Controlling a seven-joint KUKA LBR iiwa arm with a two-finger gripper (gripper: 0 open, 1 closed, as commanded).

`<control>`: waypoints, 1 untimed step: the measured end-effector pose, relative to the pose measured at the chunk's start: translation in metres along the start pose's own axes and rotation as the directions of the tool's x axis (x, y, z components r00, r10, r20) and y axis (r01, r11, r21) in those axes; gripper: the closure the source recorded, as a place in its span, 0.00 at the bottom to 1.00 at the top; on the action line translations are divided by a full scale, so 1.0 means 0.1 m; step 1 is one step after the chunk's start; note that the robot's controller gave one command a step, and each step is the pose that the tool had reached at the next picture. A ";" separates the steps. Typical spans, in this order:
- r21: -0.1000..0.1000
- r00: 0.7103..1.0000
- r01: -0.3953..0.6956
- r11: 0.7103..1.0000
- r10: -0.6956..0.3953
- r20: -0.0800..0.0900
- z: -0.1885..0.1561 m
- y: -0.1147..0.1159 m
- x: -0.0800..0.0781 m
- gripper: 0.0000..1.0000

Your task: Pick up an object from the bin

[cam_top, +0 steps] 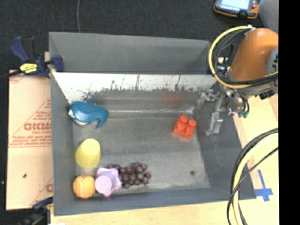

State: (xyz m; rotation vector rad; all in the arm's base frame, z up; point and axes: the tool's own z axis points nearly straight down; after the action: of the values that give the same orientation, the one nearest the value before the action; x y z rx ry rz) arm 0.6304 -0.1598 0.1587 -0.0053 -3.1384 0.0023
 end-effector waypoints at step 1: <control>0.002 1.000 0.004 1.000 -0.004 0.008 -0.04 0.00 -0.02 0.00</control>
Offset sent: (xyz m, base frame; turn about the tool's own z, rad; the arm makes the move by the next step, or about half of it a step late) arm 0.0100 0.0063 -0.0887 -0.3601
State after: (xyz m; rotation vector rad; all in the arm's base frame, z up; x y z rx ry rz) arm 0.6324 -0.1595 0.1631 0.0009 -3.1461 0.0053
